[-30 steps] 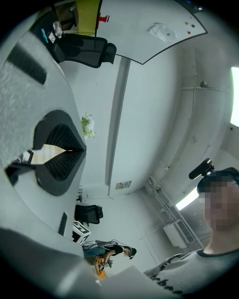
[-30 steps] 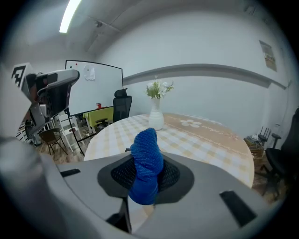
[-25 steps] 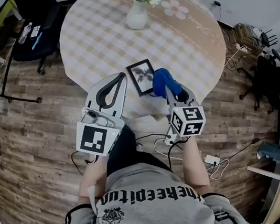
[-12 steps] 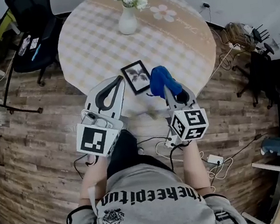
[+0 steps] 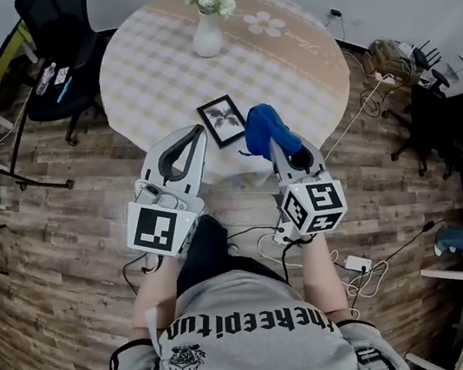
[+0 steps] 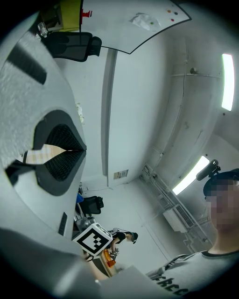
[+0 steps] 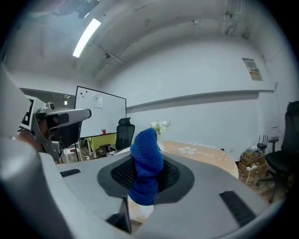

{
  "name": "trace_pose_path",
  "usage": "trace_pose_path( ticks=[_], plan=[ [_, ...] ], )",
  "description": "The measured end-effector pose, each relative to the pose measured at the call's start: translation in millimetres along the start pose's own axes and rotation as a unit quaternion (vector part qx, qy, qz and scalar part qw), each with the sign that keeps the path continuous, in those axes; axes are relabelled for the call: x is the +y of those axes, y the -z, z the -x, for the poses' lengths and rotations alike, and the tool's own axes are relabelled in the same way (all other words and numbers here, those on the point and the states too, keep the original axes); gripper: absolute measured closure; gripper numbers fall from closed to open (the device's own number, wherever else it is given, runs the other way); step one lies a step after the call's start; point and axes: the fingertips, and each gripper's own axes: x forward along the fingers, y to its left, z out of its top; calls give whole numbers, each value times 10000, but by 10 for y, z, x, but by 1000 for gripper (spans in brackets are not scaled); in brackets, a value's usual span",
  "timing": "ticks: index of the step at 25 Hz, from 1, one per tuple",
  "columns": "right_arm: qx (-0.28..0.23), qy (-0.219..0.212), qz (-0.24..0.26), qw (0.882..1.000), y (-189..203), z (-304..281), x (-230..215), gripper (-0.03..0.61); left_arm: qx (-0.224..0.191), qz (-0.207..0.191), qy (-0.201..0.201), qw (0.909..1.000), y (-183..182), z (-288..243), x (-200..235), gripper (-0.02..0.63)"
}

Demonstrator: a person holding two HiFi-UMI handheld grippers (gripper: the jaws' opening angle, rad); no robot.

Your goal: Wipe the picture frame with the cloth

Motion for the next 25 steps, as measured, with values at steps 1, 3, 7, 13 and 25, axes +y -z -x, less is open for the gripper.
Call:
trace_pose_path(
  ticks=[1, 3, 7, 13, 25],
  plan=[
    [-32, -13, 16, 10000, -20, 42, 19, 492, -8, 13, 2, 10000, -24, 31, -44, 597],
    [-89, -47, 54, 9999, -51, 118, 59, 492, -29, 29, -7, 10000, -61, 97, -119, 597],
    [-155, -97, 88, 9998, -70, 242, 132, 492, -189, -100, -55, 9998, -118, 209, -173, 597],
    [-317, -109, 83, 9994, -143, 367, 199, 492, -296, -251, -74, 9992, -219, 314, -189, 597],
    [-638, 387, 0, 9972, -290, 665, 399, 492, -451, -223, 386, 9980, -373, 496, -154, 597]
  ],
)
